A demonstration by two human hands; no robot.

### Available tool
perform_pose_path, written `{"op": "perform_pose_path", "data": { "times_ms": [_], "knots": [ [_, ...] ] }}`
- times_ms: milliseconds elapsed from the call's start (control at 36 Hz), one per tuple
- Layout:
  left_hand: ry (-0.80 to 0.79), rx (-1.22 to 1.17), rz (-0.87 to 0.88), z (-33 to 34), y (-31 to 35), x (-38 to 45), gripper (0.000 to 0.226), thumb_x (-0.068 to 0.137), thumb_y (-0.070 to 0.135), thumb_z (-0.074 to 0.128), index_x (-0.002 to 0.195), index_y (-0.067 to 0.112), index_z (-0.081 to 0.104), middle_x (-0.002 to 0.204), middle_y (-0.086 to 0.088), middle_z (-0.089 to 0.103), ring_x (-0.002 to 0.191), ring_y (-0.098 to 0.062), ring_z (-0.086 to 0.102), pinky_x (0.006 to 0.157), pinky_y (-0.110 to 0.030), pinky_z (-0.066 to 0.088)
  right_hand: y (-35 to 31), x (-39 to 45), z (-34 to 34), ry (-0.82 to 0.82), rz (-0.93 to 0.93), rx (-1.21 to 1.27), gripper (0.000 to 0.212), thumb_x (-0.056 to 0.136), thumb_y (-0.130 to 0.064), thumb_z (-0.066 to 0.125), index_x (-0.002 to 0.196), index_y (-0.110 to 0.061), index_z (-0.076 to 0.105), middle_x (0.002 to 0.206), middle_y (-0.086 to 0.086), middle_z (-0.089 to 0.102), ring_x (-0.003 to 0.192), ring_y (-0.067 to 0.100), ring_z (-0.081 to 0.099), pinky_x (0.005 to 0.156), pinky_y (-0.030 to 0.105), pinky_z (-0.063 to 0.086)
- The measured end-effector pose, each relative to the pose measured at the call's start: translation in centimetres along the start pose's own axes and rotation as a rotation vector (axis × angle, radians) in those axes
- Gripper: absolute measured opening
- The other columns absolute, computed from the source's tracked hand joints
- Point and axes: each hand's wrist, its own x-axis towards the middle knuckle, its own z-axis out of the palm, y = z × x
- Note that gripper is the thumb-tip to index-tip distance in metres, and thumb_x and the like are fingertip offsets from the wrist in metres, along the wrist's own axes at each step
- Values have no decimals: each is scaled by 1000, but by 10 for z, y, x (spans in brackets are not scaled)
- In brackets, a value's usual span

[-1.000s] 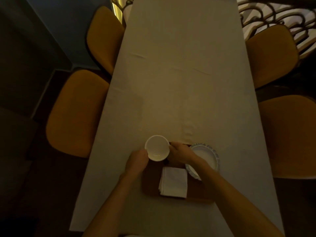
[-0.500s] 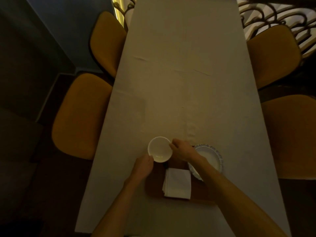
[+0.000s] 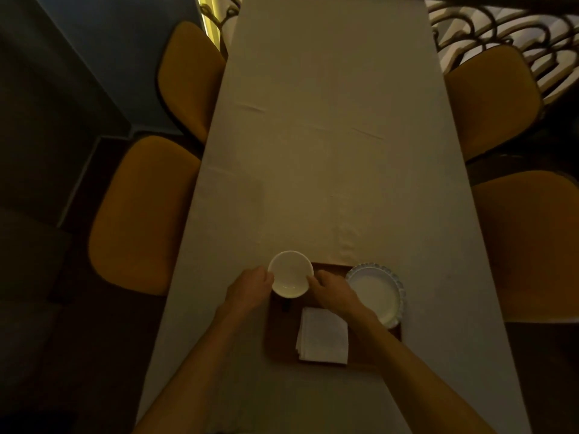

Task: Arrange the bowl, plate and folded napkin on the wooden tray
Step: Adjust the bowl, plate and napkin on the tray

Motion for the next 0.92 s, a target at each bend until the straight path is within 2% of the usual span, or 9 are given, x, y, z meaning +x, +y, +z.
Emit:
{"op": "perform_pose_path", "data": {
  "times_ms": [139,250,389,528,694,806,917],
  "knots": [
    [-62,68,25,-7,5,5,32,97,27,38,92,5,61,93,-15,64,81,-29,61,68,-32,41,-6,2,-1,-18,-48,-84,45,102,-40,32,91,-7,61,88,11,65,78,24,59,66,36,44],
    [-38,78,41,-10,6,3,29,94,25,42,89,4,62,83,-11,59,72,-25,56,64,-31,38,-7,1,0,1,-46,-101,40,102,-38,33,77,-12,52,66,-1,48,66,20,51,60,34,39],
    [-14,40,43,-4,3,1,22,95,23,42,81,11,54,81,-9,58,71,-25,55,62,-31,37,-6,1,2,5,-27,-74,38,102,-39,34,74,-18,47,64,-6,44,59,11,43,56,31,35],
    [6,-2,76,-3,-4,4,32,99,29,40,92,5,60,96,-18,67,77,-26,57,65,-32,39,-3,2,1,14,-2,-48,40,100,-44,34,78,-16,53,71,-1,52,69,18,53,61,33,40],
    [-59,1,119,-7,-7,8,38,101,31,38,98,2,62,104,-21,67,93,-34,62,76,-36,45,-10,3,-3,22,-32,-140,39,103,-43,27,85,-15,46,85,10,57,84,31,59,73,44,48],
    [-49,12,139,-10,-5,10,36,101,29,39,97,3,63,102,-21,67,92,-34,63,75,-38,47,-9,-1,-4,-7,-50,-146,36,104,-34,30,102,-6,53,100,19,62,89,36,60,76,48,52],
    [2,-19,125,-10,-4,11,29,98,28,45,82,10,60,90,-20,67,80,-31,61,66,-35,42,-6,-6,2,33,-14,-98,42,103,-42,28,95,-11,53,95,15,65,86,32,62,73,43,50]
  ]
}}
